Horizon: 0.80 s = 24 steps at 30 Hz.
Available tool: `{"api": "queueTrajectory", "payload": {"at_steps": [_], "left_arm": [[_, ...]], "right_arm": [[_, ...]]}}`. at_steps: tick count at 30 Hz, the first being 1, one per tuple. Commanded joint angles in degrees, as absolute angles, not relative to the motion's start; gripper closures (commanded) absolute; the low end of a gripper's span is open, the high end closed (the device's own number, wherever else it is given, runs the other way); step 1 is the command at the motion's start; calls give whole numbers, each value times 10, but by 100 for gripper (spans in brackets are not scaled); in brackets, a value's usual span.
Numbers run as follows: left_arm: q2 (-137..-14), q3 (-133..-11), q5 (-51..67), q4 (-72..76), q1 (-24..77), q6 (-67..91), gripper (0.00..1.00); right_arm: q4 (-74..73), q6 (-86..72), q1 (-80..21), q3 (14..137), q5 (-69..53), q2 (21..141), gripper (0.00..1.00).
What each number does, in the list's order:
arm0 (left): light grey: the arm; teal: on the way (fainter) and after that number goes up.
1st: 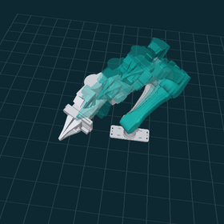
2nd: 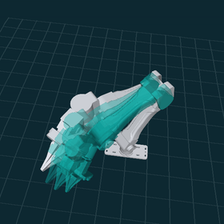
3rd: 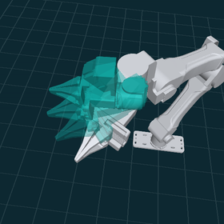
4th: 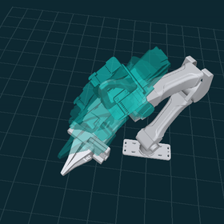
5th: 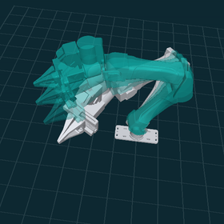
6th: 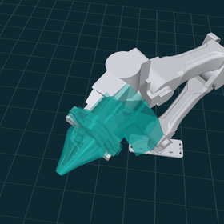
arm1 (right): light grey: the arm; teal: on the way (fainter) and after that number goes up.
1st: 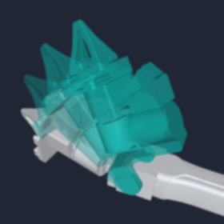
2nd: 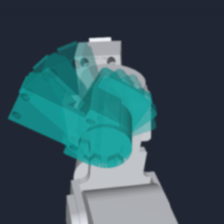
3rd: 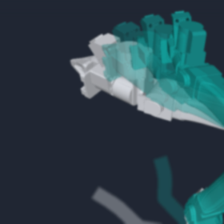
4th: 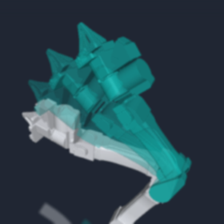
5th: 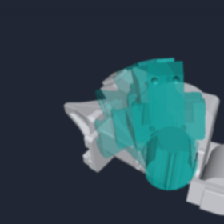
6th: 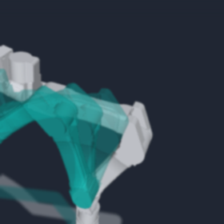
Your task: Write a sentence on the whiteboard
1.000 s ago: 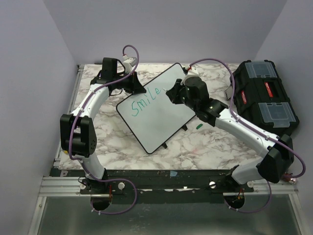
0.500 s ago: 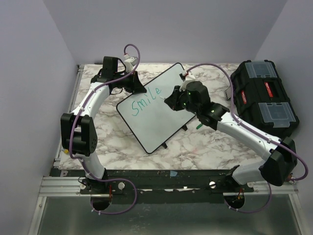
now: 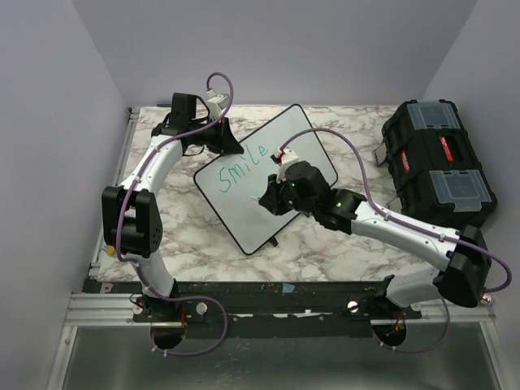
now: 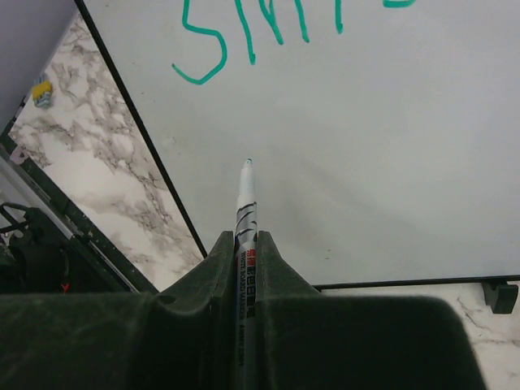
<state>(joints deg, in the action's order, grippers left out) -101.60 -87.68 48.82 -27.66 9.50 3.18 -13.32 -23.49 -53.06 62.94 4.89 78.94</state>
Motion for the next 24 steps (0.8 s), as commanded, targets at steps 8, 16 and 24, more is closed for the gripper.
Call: {"api": "queueTrajectory", "payload": {"at_steps": [8, 16, 24], "left_arm": [[-1029, -885, 471, -281, 102, -34, 100], [-1030, -883, 470, -280, 102, -35, 100], [-1028, -879, 473, -275, 102, -33, 100]], "right_arm": [[-130, -225, -581, 649, 104, 802, 99], [-120, -216, -617, 647, 128, 816, 99], [-114, -219, -624, 647, 141, 828, 99]]}}
